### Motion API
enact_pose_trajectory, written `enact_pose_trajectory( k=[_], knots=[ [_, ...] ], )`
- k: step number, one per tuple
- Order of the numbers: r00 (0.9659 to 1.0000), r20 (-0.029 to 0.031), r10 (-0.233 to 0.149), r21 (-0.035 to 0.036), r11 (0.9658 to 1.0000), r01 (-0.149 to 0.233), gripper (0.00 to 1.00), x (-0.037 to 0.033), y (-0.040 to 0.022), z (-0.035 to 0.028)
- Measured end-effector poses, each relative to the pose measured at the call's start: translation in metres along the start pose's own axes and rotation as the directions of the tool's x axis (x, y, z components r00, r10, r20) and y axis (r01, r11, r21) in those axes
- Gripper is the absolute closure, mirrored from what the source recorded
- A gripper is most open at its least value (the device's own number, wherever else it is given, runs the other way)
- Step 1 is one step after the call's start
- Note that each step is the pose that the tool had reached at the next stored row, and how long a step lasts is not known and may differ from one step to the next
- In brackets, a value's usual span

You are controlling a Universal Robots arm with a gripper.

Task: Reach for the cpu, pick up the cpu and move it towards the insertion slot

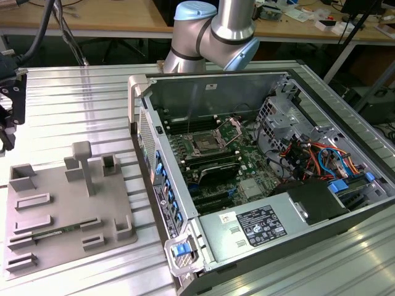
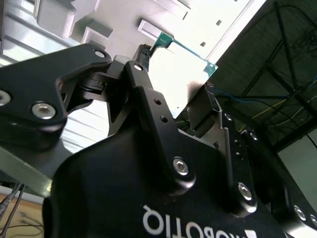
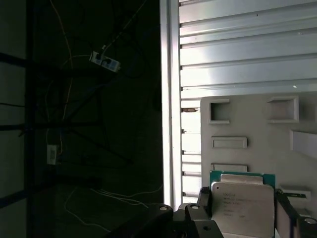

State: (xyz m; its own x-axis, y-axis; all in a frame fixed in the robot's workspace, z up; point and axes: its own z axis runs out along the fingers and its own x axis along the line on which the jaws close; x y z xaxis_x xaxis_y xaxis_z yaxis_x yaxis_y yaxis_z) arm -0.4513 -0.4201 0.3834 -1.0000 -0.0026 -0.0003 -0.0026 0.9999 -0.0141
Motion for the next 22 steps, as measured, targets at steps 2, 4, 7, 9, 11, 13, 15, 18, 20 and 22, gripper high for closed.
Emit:
enact_pose_trajectory(
  k=[2, 4, 7, 9, 11, 13, 15, 18, 20, 22],
  knots=[
    [1.0, 0.0001, 0.0, -0.0001, 1.0, 0.0, 0.45, 0.0, 0.0, -0.0015],
    [1.0, 0.0001, 0.0, -0.0001, 1.0, 0.0, 0.45, 0.0, 0.0, -0.0016],
    [1.0, 0.0, 0.0, -0.0001, 1.0, 0.0, 0.45, 0.0, 0.0, -0.0017],
    [1.0, 0.0, 0.0, 0.0, 1.0, 0.0, 0.45, 0.0, 0.0, -0.0018],
    [1.0, -0.0004, 0.0, 0.0002, 1.0, 0.0, 0.45, -0.0007, -0.0001, -0.0021],
    [1.0, -0.0001, 0.0, 0.0, 1.0, 0.0, 0.45, -0.0031, 0.0, -0.0019],
    [1.0, 0.0, 0.0, 0.0, 1.0, 0.0, 0.45, -0.0061, 0.0, -0.0019],
    [1.0, 0.0, 0.0, 0.0, 1.0, 0.0, 0.45, -0.011, 0.0, -0.0018],
    [1.0, 0.0, 0.0, 0.0013, 1.0, 0.0, 0.45, -0.016, -0.0001, -0.0018],
    [1.0, 0.0, 0.0, 0.002, 1.0, 0.0, 0.45, -0.0183, 0.0, -0.0018]
  ],
)
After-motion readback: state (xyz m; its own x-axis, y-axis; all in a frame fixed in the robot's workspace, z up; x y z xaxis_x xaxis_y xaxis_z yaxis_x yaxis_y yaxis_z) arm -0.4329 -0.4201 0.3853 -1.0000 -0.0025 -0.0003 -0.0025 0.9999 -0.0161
